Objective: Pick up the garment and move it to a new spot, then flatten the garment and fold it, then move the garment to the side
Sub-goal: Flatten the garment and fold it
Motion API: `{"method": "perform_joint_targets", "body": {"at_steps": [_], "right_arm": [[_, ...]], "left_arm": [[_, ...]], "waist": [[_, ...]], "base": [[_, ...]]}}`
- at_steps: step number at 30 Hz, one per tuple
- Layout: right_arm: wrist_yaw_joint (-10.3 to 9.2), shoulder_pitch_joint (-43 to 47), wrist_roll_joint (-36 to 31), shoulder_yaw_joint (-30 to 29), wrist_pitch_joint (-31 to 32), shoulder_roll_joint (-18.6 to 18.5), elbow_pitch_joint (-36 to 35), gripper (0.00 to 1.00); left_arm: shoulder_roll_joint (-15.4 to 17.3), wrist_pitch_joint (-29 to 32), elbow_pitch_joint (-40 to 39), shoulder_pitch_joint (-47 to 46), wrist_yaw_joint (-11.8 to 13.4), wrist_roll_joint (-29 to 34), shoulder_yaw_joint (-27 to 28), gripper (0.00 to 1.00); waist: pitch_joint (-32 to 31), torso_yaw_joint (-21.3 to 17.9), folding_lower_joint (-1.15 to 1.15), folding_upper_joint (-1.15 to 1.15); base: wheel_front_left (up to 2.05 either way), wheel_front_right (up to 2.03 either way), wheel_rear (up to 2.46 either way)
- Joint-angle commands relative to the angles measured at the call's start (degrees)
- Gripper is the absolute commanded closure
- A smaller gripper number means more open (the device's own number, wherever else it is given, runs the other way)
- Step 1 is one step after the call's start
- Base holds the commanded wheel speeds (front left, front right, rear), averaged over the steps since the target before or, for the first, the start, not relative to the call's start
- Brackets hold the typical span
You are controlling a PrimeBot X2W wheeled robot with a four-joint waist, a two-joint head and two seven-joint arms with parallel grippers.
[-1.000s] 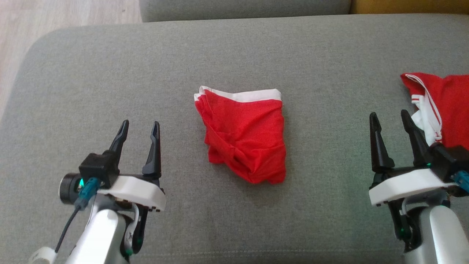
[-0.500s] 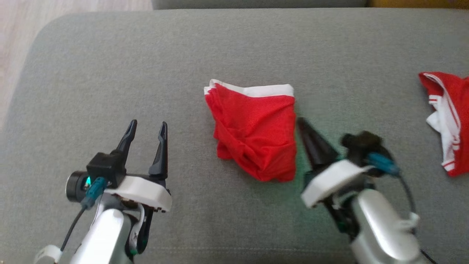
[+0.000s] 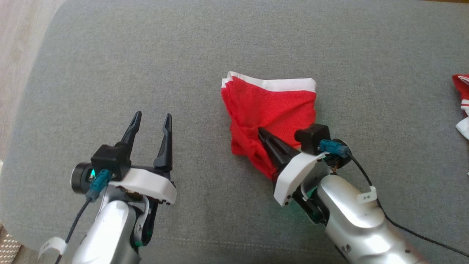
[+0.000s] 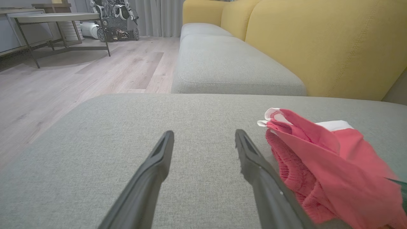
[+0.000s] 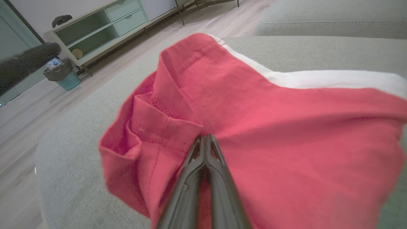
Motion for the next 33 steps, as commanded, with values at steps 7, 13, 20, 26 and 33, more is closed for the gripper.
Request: {"method": "perform_joint_targets", "body": {"at_steps": [7,13,20,26,33], "right_arm": [[-0.04,-4.04,6.53,8.23,-2.45,0.9,0.01,1.0],[-0.04,-4.48,10.67,15.38,-2.01,0.9,-0.73,1.0],[-0.04,-4.36,13.37,16.95,-5.69,-0.06,-1.43,1.0],[-0.04,-3.8,11.07,7.11,-9.52,-2.7,-3.43,1.0],[-0.04,1.34,-0.43,-12.7,-10.5,-5.17,-8.16,0.0]], "left_arm": [[0.71,-0.79,-1.03,-3.16,0.08,-0.27,1.84,0.0],[0.69,-0.96,-0.75,-3.2,0.11,-0.29,1.8,0.0],[0.95,-1.07,-0.46,-2.75,0.2,-0.46,1.94,0.0],[1.78,-1.12,-0.71,-1.64,0.66,-0.55,2.39,0.0],[3.02,-0.77,-1.87,-0.18,1.41,-0.62,2.75,0.0]], "waist": [[0.0,-0.41,-0.01,0.0],[-0.45,-0.92,-0.01,0.0],[-1.54,-1.5,-0.01,0.0],[-3.17,-2.81,-0.01,0.0],[-4.82,-4.42,-0.01,0.0]], "base": [[0.0,0.0,0.0],[0.0,0.0,0.0],[0.0,0.0,0.0],[0.0,0.0,0.0],[0.0,0.0,0.0]]}}
